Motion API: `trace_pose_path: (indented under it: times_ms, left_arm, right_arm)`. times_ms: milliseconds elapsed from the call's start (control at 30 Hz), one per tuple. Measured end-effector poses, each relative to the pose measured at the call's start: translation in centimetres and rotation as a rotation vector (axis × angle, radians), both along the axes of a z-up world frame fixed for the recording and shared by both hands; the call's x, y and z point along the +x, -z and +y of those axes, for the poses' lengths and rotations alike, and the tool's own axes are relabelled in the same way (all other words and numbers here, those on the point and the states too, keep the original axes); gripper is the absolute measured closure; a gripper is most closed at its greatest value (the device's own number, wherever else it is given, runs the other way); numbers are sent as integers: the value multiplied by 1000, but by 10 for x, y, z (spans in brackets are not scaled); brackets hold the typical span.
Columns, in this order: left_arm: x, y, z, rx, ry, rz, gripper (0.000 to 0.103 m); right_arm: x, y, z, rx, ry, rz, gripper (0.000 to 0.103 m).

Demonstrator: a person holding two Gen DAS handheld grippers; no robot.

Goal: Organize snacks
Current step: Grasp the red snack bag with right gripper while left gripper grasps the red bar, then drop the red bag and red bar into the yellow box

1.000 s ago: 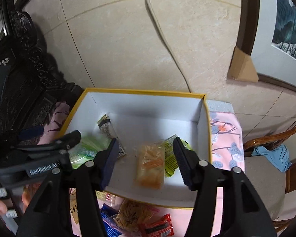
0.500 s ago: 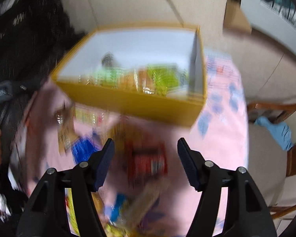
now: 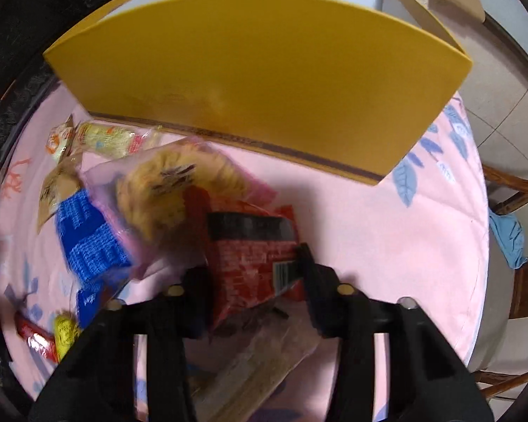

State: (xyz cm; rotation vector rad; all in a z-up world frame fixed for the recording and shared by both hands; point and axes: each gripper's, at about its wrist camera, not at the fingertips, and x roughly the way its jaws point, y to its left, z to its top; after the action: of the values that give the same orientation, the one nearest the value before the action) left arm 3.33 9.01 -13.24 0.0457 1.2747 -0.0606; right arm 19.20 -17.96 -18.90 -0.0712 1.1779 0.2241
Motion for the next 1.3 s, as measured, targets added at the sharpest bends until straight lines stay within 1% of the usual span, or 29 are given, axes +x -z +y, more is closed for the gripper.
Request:
trace_pose_path:
  times_ms: [133, 233, 333, 367, 433, 467, 500, 533, 567, 600, 633, 667, 800, 867, 967, 1033, 1133, 1200, 1300]
  left_arm:
    - [-17, 11, -19, 9, 129, -2, 4]
    - [-24, 30, -34, 8, 221, 12, 4]
    - [-27, 50, -48, 18, 293, 25, 4]
    - [-27, 56, -50, 19, 302, 31, 5]
    - [-27, 68, -52, 14, 311, 44, 13]
    - [-27, 73, -53, 19, 313, 51, 17]
    - [-30, 71, -54, 16, 326, 23, 23]
    - [-31, 71, -54, 14, 333, 14, 27]
    - [-34, 69, -55, 8, 341, 1, 46]
    - [-37, 67, -57, 7, 346, -8, 68]
    - [-39, 66, -58, 5, 347, -9, 75]
    - [-40, 66, -58, -2, 341, -4, 79]
    - [-48, 65, -59, 2, 310, -2, 79]
    - [-53, 61, -59, -13, 284, 12, 79]
    - [-58, 51, -60, -16, 263, 0, 79]
    - [-56, 39, -61, -18, 246, -17, 79]
    - [-46, 18, -62, -44, 200, -45, 79]
    - [-32, -1, -62, -85, 169, -69, 79]
    - [-9, -23, -66, -118, 148, -108, 79]
  right_arm:
    - [-19, -23, -4, 22, -9, -32, 66]
    - [-41, -45, -11, 36, -14, -58, 66]
    - [-65, -63, -24, 63, 18, -71, 65]
    - [-72, -70, -30, 76, 34, -76, 65]
    - [-83, -79, -40, 96, 61, -87, 65]
    - [-87, -84, -44, 106, 75, -91, 65]
    - [-92, -88, -46, 116, 89, -98, 65]
    - [-96, -90, -48, 123, 98, -103, 65]
    - [-100, -93, -50, 131, 107, -110, 65]
    - [-102, -95, -51, 138, 114, -115, 65]
    - [-105, -98, -52, 145, 120, -120, 65]
    - [-108, -100, -54, 154, 125, -123, 65]
    - [-116, -104, -54, 171, 124, -129, 65]
    - [-118, -103, -50, 175, 116, -126, 65]
    - [-119, -101, -46, 179, 107, -120, 65]
    - [-117, -99, -44, 182, 103, -116, 65]
    - [-112, -98, -40, 189, 89, -114, 65]
    - [-109, -97, -37, 196, 81, -112, 65]
    - [-104, -96, -32, 206, 67, -110, 65]
